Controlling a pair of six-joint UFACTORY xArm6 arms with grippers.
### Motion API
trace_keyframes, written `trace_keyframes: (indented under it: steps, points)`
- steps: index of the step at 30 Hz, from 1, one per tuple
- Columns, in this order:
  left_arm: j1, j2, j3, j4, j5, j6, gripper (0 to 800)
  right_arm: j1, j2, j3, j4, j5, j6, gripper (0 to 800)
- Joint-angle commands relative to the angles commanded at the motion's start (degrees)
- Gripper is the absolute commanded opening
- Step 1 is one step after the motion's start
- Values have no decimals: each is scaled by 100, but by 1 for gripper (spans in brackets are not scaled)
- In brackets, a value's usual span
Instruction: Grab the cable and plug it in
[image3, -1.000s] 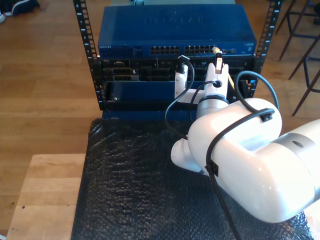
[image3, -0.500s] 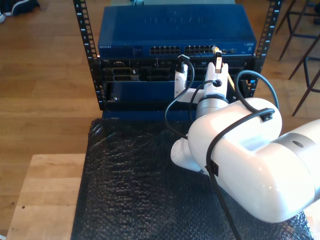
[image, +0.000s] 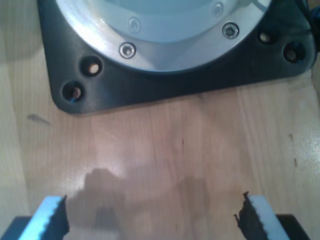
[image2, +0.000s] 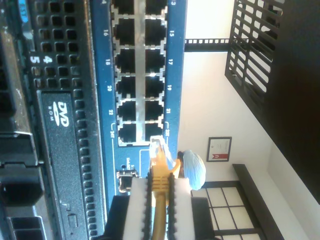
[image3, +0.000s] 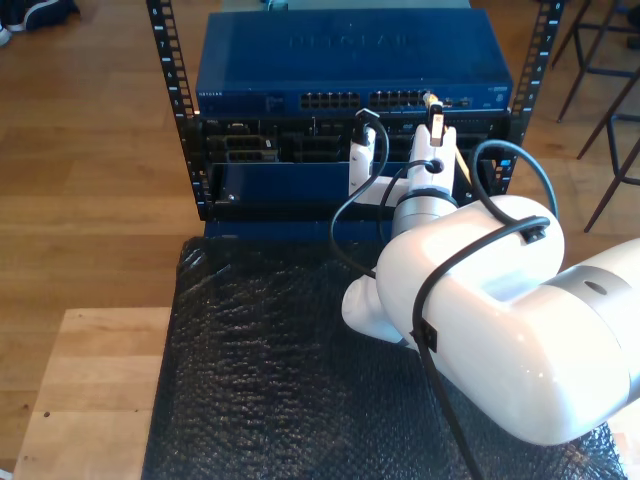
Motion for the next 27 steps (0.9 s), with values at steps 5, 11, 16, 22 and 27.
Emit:
trace_keyframes:
  steps: [5, 11, 16, 22, 27]
  points:
    - [0, 0, 0, 0, 0, 0, 799, 0, 0, 0, 0, 9, 9, 0]
    - [0, 0, 0, 0, 0, 0, 799, 0, 9, 0, 0, 9, 18, 0]
    - [0, 0, 0, 0, 0, 0, 799, 0, 9, 0, 0, 18, 105, 0]
    - [0, 0, 0, 0, 0, 0, 799, 0, 0, -18, 0, 62, 132, 0]
    - [0, 0, 0, 0, 0, 0, 799, 9, 9, -105, 0, 62, 141, 0]
